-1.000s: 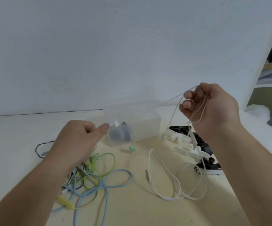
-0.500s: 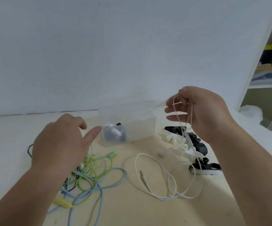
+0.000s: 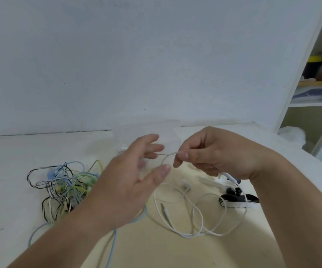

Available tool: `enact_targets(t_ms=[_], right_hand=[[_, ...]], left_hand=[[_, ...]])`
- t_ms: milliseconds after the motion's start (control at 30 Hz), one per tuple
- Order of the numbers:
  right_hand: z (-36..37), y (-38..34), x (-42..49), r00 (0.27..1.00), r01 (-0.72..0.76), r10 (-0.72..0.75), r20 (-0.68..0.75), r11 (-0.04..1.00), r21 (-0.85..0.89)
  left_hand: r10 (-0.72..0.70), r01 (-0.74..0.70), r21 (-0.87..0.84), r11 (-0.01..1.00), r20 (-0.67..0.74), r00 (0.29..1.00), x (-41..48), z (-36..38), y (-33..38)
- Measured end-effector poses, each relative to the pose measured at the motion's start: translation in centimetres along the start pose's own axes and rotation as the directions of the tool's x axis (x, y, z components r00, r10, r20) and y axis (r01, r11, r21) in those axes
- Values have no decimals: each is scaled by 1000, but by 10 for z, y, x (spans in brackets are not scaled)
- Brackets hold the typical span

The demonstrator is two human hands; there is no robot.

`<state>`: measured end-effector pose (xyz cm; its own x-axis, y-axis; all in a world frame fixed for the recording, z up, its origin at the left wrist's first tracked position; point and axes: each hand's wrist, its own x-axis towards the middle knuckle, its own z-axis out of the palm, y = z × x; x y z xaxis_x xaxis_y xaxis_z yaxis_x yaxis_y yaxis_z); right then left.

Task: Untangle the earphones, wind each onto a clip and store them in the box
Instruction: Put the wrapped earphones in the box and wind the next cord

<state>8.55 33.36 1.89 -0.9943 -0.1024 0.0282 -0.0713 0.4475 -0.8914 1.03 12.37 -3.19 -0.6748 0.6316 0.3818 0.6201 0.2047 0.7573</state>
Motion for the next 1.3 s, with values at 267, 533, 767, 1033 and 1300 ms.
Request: enact_targets(t_ms=[267,533,767,1033,1300], right_hand=[[-9,1,2,949,-42,-32,-314,973,-225],[-39,49,22,603,-211,153,-783,977,29],[-36,82,32,636,-598,234,-735,753,-277],[-31,83,44,697,-646,244,-675,623,-442],[-10,24,25,801,-212,-170,-574,816,-537]], left_hand=[[-185,144,-198,970,-207,961,4,5,5],[-195,117,-307,944,-237,952,7,-7,3],[-122,45,-391,919,-174,977,5,-10,8],[-16,55,-402,914,100,995,0,-7,8],[17,-3,77,997,-179,984,1,-7,0]])
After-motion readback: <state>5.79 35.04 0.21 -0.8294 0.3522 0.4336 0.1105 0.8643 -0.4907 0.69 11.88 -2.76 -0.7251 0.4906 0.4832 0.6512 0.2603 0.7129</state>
